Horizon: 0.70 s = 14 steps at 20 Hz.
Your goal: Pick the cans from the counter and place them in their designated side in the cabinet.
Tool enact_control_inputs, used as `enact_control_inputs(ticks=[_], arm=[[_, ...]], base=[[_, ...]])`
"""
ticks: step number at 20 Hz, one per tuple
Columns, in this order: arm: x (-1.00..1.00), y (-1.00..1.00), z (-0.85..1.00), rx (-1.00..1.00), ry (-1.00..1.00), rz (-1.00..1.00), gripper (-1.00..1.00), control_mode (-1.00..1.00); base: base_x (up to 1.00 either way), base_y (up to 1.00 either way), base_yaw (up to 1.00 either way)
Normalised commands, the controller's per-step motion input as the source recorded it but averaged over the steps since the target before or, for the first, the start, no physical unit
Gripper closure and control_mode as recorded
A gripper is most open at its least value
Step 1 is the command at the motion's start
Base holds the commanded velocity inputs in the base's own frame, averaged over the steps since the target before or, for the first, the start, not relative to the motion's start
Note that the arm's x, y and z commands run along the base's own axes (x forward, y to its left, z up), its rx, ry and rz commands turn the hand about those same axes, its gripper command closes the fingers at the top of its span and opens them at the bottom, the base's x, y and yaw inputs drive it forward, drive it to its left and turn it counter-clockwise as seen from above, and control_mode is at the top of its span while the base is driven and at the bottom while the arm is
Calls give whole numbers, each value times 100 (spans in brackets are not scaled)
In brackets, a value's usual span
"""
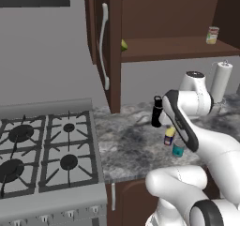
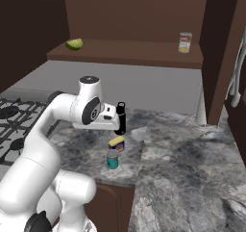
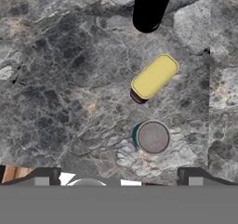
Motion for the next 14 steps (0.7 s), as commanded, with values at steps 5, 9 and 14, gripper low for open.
enact_control_inputs(ticks=[5,9,14], arm=[[0,-7,-14,0,-3,2,-100,-100],[0,-14,-23,-1,-2,2,-100,-100],[0,-17,-23,-2,0,2,-100,-100]], base=[[0,0,0],[0,0,0],[0,0,0]])
